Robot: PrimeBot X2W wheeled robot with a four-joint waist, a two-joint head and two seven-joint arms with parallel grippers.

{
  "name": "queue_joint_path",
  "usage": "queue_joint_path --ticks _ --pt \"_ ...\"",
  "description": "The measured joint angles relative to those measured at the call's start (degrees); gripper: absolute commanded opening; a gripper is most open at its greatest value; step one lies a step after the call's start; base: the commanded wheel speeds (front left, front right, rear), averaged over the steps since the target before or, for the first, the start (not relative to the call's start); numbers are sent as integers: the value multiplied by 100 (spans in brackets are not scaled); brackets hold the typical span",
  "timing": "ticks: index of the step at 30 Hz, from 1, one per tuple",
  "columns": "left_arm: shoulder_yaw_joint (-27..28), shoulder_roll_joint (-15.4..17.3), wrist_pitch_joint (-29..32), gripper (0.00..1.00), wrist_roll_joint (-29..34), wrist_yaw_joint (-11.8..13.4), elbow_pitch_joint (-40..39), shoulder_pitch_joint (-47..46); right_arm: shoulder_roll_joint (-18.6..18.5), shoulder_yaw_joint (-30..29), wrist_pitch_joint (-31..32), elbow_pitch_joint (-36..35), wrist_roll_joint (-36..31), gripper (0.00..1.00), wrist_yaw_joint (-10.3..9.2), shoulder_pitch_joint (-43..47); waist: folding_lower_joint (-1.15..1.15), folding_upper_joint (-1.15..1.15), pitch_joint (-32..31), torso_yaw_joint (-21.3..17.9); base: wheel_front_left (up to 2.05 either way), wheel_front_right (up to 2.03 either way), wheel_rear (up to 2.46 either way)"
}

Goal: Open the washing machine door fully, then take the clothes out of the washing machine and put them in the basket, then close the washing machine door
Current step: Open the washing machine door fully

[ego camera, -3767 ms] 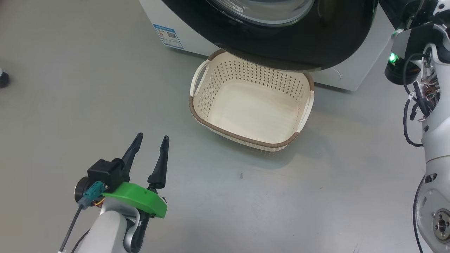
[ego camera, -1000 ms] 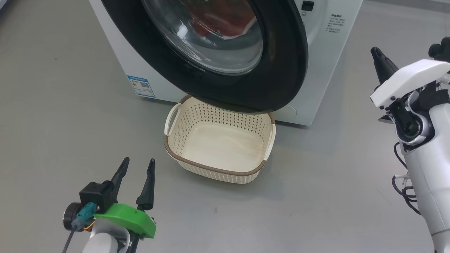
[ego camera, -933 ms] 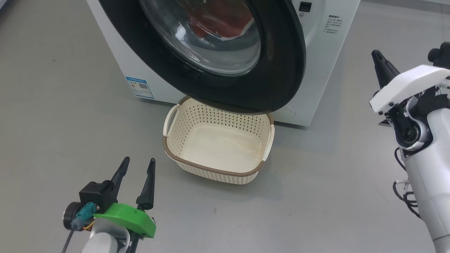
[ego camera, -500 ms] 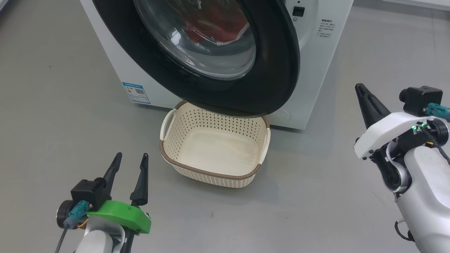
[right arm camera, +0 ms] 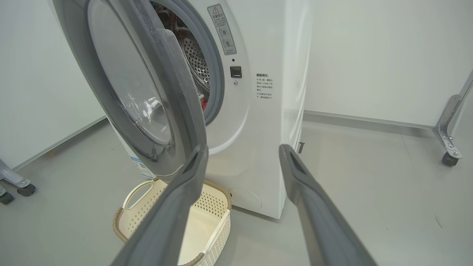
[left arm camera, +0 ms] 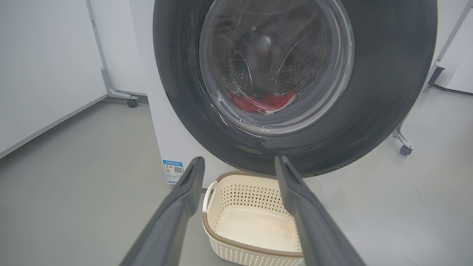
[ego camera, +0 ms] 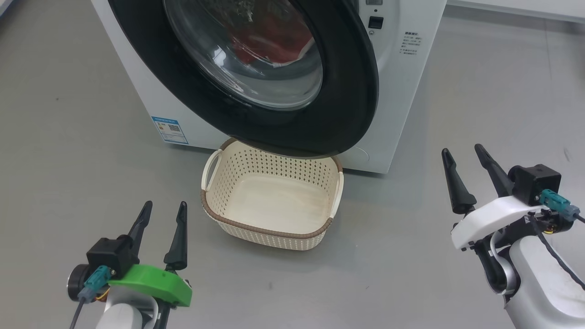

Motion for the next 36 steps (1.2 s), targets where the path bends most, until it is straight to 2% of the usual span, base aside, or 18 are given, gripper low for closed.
queue_joint_path --ticks 11,36 --pt "14 0 0 100 54 0 -91 103 55 7 -142 -136 0 100 -146 324 0 0 -42 -79 0 0 0" --pt "-43 3 0 100 87 -1 -118 146 20 20 -165 -437 -11 100 -250 473 0 0 -25 -72 0 0 0"
